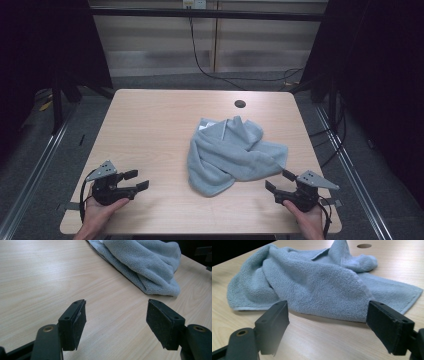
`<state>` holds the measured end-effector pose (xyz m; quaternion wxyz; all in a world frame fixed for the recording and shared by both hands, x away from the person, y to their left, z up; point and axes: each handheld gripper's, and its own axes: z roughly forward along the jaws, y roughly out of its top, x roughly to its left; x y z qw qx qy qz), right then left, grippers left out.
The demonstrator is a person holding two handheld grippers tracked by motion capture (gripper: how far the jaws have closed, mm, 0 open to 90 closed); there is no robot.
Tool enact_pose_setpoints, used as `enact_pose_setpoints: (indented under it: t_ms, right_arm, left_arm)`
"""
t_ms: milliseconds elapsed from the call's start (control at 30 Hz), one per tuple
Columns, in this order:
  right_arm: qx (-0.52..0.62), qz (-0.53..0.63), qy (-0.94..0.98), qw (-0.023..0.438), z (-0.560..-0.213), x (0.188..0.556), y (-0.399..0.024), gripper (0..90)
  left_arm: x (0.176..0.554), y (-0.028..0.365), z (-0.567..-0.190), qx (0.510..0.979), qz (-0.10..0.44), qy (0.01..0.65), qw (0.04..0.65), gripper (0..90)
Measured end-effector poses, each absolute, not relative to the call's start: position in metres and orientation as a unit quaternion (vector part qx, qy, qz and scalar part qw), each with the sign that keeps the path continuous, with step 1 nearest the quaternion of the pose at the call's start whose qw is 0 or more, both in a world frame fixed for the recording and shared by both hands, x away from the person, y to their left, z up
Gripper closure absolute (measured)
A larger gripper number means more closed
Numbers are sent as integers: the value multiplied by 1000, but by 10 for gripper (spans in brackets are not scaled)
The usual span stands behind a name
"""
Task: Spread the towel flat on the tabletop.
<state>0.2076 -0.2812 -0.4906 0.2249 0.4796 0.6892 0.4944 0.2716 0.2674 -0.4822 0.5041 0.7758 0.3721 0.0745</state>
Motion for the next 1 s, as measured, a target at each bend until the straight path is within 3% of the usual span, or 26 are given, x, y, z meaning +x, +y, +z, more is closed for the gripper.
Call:
enact_pose_setpoints:
  t_ms: [533,700,1000]
  right_arm:
    - [460,465,741,151,-479,221,-267,205]
    - [451,469,746,143,-467,246,-259,249]
    - [438,450,765,143,-459,298,-248,197]
  left_arm:
    - [275,260,-485,785,69,370,492,320]
    - [270,259,-482,788,74,359,495,320]
    - [271,262,-483,786,73,362,496,319]
